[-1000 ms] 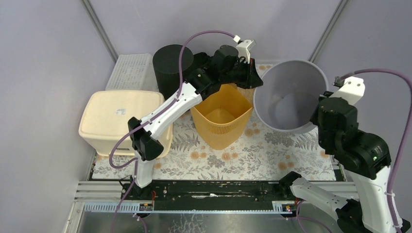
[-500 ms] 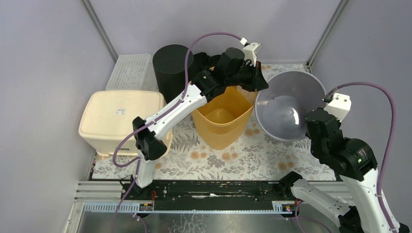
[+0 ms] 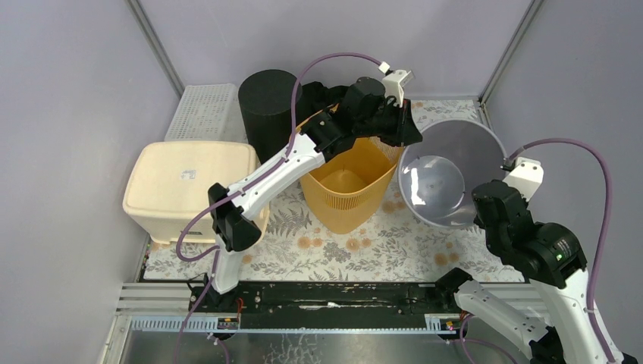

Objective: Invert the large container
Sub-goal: Place the container at the center of the board, then turn the container upside down at the center of the board.

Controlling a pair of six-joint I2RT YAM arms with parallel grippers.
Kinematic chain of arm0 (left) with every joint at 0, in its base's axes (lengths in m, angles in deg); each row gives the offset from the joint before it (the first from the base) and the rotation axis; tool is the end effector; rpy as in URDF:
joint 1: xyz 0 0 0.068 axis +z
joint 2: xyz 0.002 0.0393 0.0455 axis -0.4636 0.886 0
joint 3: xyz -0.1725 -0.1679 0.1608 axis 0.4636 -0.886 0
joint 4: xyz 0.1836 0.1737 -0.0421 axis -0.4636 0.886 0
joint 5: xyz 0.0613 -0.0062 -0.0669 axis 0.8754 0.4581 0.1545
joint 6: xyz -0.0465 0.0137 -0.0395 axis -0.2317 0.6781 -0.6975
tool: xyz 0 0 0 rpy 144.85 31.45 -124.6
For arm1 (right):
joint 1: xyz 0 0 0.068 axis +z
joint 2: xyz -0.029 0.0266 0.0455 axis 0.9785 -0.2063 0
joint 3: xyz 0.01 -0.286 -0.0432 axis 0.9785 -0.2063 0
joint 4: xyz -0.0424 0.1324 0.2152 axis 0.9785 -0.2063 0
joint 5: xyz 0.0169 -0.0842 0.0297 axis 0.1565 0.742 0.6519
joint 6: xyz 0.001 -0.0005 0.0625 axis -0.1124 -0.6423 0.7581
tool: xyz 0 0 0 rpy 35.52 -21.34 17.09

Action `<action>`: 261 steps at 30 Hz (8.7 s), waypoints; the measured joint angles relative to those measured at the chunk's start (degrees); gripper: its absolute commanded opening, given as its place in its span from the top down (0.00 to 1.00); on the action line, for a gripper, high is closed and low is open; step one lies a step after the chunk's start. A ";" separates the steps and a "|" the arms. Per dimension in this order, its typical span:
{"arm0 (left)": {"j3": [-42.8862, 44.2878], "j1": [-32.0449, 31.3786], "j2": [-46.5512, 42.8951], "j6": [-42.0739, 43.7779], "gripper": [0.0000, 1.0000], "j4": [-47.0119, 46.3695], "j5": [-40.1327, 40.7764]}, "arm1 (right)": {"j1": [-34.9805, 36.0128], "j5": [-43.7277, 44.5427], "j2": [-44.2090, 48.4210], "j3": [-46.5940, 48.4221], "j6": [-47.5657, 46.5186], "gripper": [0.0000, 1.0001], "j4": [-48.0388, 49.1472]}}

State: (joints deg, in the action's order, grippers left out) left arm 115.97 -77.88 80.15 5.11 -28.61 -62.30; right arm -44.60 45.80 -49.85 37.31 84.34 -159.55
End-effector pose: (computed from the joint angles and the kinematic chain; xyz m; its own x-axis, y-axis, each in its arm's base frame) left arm 0.2930 -0.3745 0.4421 -0.6065 0.0013 -0.7951 0.7102 0.4505 -0.5410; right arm 0.0629 -0.0002 0.4114 -0.4379 0.1155 -0.8916 0.3454 0.9372 -0.0482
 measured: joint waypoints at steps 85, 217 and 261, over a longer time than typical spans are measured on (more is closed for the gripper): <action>-46.97 -2.12 -53.53 1.73 0.00 -8.02 6.97 | 1.40 -36.61 -21.40 -2.89 -10.43 0.51 14.23; -30.91 -1.38 -40.89 -10.38 0.00 14.78 31.87 | -20.61 -66.38 -53.27 35.89 -21.68 0.33 27.15; -55.23 -1.36 -67.34 -14.93 0.00 18.73 28.81 | 10.75 -47.34 -56.52 44.26 -25.81 0.23 13.86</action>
State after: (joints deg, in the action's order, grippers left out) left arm 60.73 -79.24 12.81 -9.82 -9.87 -33.49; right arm -33.84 -1.54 -106.37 81.57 58.52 -145.69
